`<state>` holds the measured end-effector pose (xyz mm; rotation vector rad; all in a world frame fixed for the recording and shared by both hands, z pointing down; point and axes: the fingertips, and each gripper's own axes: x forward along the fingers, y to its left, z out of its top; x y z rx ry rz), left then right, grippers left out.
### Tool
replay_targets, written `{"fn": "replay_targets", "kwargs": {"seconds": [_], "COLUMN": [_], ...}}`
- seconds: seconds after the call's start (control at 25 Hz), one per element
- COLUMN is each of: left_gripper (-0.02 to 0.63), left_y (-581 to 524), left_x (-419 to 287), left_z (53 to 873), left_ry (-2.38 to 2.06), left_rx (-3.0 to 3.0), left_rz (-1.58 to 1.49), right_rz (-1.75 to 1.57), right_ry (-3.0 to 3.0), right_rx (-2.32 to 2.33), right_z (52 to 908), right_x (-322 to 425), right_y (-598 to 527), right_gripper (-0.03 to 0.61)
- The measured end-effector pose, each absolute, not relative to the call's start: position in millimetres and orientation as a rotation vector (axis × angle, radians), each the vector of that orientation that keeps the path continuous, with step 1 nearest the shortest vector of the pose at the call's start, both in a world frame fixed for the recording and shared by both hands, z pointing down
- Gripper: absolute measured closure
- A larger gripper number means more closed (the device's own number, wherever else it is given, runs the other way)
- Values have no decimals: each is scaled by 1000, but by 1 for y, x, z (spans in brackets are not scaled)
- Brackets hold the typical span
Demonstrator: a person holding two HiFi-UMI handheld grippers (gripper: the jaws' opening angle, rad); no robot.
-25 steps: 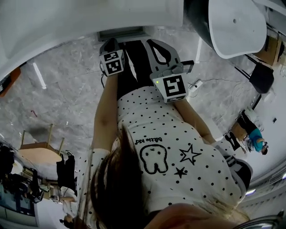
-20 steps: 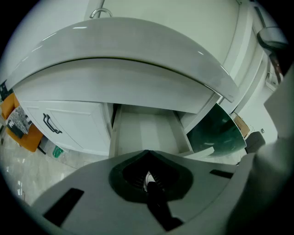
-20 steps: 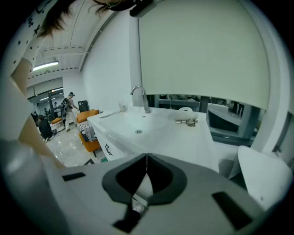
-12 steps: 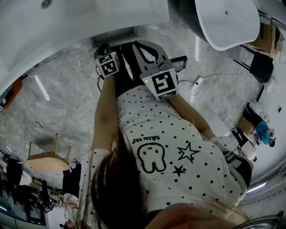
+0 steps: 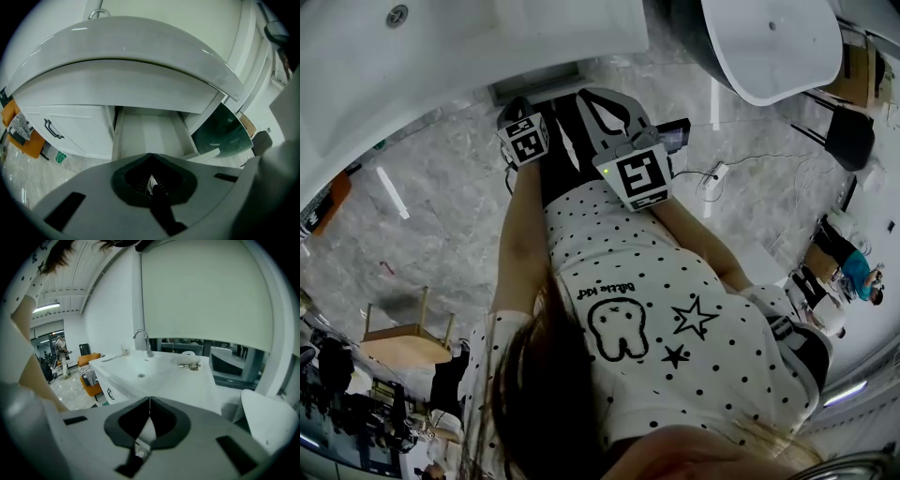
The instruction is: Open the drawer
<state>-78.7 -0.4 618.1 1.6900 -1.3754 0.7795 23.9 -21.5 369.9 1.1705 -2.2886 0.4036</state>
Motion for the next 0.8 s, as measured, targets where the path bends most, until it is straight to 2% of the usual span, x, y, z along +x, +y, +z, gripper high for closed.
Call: {"fn": "replay_targets", "kwargs": {"seconds": [0.8], "left_gripper": [609], "left_y": [-3], "left_x": [-81], "left_z": [613], "left_ry": [-1406], "left_rx": [1672], "left_rz": [771], "right_rz": [409], "right_ry": [-2293], "right_rx": [1185], "right_z": [369], "right_x": [33], "right_y": [-23], "right_gripper": [563]}}
